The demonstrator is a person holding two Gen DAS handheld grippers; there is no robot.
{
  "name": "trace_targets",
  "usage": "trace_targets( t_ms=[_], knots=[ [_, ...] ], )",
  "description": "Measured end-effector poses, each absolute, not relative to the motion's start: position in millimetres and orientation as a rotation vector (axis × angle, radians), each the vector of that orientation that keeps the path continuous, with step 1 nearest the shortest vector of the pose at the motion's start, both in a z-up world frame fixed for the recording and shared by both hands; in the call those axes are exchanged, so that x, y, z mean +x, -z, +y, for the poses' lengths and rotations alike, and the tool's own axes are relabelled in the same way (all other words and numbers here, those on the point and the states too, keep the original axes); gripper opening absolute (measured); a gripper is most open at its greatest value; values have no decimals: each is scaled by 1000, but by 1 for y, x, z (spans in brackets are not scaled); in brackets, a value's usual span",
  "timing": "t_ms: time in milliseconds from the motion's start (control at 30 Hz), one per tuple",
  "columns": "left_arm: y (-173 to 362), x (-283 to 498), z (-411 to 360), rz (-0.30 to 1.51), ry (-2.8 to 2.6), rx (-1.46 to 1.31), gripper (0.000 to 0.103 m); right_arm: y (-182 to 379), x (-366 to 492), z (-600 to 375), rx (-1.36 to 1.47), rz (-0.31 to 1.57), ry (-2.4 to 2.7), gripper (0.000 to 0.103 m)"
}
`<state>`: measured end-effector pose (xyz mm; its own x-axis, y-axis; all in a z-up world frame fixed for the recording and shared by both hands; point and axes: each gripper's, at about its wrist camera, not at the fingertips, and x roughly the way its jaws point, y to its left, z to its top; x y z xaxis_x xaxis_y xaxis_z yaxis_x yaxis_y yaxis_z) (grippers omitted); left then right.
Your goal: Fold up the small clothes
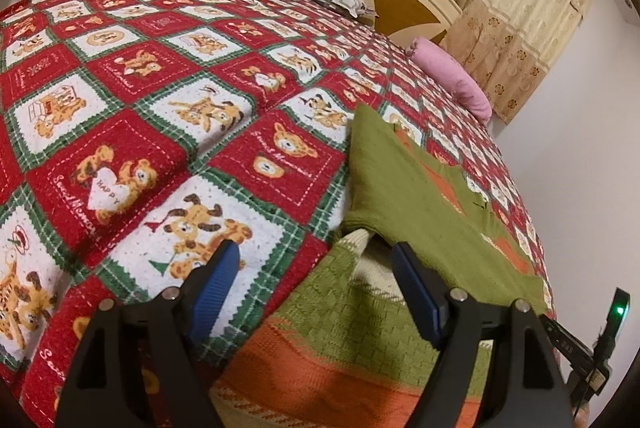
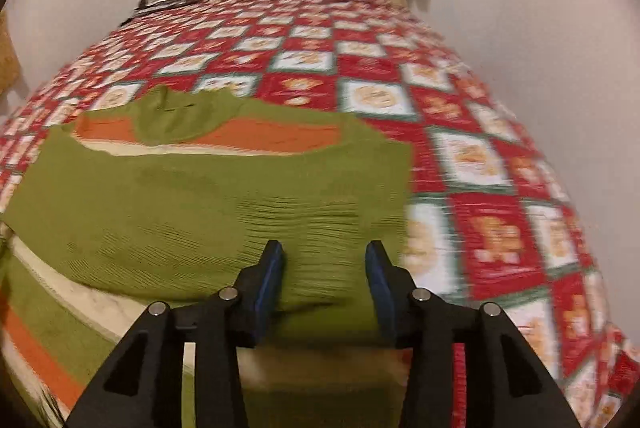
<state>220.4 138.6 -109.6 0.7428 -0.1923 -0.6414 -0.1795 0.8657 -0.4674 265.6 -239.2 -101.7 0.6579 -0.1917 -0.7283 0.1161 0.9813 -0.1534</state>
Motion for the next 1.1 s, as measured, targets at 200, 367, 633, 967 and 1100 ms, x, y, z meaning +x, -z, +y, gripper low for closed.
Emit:
trace_targets(
  t_ms=[200,367,633,967,1100],
  knots=[
    [110,221,139,745,5,-528,82,82,233,-286,50,777,269,45],
    [110,220,138,746,3,-526,82,73,246,-253,64,762,112,41],
    [109,221,135,754,-15,-508,82,116,270,-211,-13,856,66,41],
    [105,272,136,886,-225,-324,98,118,266,-215,6,830,59,41],
    [112,266,151,905,-192,-306,99,119,267,-216,10,829,57,41]
  ],
)
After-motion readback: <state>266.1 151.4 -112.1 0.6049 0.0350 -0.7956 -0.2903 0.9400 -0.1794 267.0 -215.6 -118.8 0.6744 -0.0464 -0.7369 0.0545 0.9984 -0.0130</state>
